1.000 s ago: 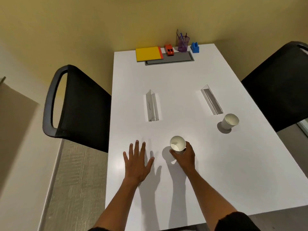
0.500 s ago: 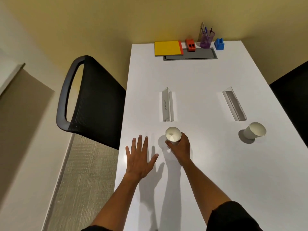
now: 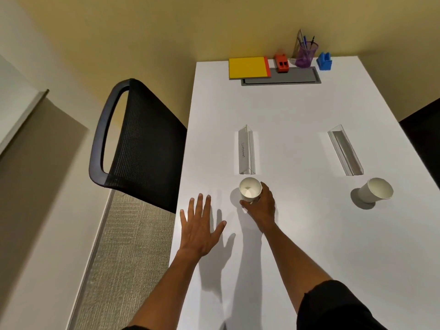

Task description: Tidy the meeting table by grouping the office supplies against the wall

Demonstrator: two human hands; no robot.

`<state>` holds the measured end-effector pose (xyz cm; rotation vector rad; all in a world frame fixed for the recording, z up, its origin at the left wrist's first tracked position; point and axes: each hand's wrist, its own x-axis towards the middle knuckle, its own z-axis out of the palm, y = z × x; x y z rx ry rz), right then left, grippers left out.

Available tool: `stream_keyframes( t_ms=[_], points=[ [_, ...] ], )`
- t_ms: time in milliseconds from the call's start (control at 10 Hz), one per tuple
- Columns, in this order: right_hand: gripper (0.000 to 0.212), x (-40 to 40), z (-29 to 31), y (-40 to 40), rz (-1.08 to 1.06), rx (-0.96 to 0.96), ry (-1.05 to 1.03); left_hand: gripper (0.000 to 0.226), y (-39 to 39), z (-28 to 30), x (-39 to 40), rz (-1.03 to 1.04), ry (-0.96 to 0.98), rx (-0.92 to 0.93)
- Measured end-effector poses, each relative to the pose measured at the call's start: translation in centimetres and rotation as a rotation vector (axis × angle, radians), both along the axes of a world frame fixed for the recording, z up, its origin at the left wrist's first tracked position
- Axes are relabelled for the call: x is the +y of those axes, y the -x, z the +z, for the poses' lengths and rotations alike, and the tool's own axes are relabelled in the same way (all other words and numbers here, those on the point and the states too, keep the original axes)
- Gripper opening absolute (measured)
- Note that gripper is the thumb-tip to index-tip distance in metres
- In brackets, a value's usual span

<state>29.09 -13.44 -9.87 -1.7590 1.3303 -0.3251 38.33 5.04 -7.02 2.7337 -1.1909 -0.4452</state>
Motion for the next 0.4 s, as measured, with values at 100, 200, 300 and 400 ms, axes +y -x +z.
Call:
stream_keyframes(
  t_ms=[100,200,300,400],
  points=[
    [0.103,0.2,0.4,1.5,0.047,0.043,-0.035,0.084,0.4,0.4,-0.4,-0.006,0.016,-0.002],
    [0.101,0.6,1.4,3.6,0.061,0.088,-0.024,0.085,1.1,1.0,-1.1,-0.007,0.014,0.006],
    [0.097,0.6,2.2,6.3,0.077,0.117,0.003,0.087,2.2,1.4,-2.0,-0.025,0.024,0.008],
    [0.090,0.8,3.2,9.1,0.092,0.148,0.049,0.086,3.7,2.1,-2.7,-0.061,0.052,0.011]
  ],
)
